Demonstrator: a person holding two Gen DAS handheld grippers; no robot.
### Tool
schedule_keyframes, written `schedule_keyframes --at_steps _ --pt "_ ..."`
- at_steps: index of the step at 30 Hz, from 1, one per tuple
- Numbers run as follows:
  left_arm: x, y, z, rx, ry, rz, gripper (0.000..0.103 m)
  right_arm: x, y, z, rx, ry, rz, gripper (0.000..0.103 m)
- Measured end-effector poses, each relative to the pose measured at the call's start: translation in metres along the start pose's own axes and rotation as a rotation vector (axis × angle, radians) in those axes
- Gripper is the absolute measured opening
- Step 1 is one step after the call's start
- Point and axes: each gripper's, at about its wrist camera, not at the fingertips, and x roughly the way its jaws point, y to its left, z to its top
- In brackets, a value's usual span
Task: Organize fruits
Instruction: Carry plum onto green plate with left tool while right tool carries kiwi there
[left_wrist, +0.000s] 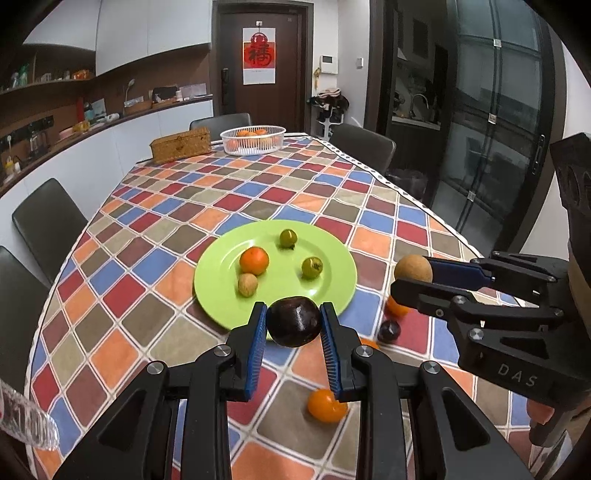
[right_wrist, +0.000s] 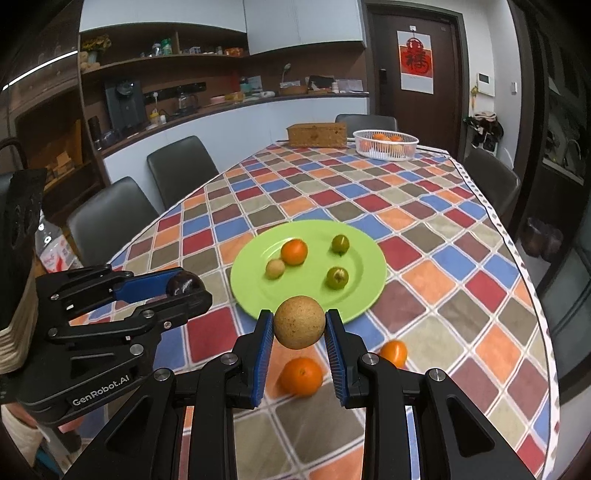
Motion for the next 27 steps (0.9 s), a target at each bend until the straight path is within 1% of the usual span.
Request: schedule_keyframes --at_steps 5,11,18,27 --pt "0.015 0.005 0.013 -0.009 -0.005 0.006 0.029 0.014 -0.009 0.016 -0.005 -0.007 0.005 0.029" --pt "0.039 0.011 0.026 -0.006 -0.003 0.004 0.029 0.040 -0.021 0.030 -0.005 0.017 0.007 0.029" --pt "0.072 0.018 0.035 -0.017 0.021 -0.019 0.029 0.074 -0.034 0.032 0.017 0.068 0.014 0.029" --pt "0.112 0.029 0.033 -0.054 0.086 -0.031 0.029 0.118 -0.051 0.026 0.082 0.156 0.046 0.029"
